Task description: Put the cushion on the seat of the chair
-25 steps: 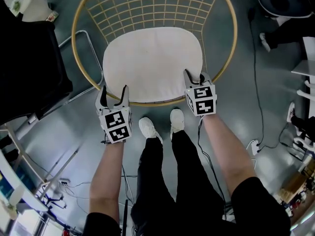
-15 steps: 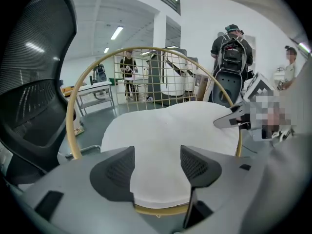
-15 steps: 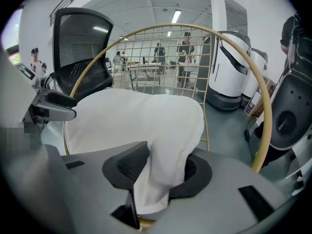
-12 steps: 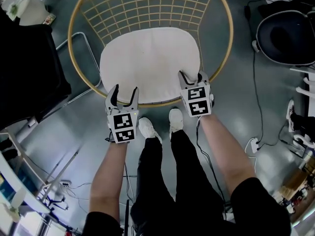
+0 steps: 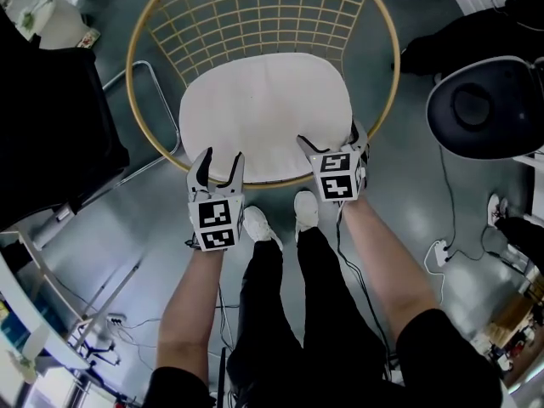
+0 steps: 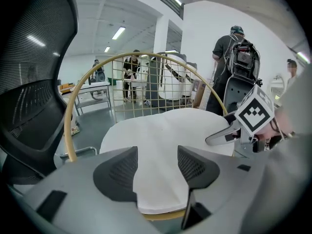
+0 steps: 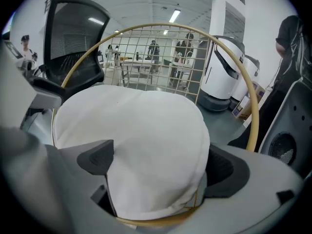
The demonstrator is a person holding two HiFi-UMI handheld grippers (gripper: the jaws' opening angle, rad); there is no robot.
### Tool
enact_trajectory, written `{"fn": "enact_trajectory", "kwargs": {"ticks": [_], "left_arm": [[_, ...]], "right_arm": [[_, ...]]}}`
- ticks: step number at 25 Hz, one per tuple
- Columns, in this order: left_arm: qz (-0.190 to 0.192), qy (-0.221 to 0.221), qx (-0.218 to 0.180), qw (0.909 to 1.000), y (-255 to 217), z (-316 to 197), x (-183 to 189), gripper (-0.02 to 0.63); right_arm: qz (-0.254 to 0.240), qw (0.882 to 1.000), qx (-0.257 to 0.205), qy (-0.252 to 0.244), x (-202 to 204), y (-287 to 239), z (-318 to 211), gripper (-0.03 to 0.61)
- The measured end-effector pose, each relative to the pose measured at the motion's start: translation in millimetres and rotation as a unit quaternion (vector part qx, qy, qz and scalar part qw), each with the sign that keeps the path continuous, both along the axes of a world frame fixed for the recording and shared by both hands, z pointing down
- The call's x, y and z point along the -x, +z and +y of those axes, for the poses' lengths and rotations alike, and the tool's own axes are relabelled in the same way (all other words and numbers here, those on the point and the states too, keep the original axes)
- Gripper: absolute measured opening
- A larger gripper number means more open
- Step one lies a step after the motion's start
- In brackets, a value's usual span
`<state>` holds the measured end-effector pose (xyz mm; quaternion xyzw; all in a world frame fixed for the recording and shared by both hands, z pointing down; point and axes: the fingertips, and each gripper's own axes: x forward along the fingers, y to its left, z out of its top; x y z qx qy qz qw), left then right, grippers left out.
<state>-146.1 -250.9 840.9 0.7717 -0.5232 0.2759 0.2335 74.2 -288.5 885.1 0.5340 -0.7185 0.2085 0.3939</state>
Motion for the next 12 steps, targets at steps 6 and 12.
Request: {"fn": "enact_trajectory", "kwargs": {"ticks": [6, 12], "left_arm": [[0.008, 0.001, -0.007, 0.9999, -12.9, -0.4, 1.0, 0.250], [0.010, -0.008, -0.016, 0.9998, -36.7, 4.5, 0.1, 0.156]], "right_arm": [[0.012, 1.000, -0.022, 0.003, 0.2, -13.0, -5.0, 0.595], [-0.044, 0.998, -0.050, -0.009, 18.2, -59.3, -0.1, 0.421]]}}
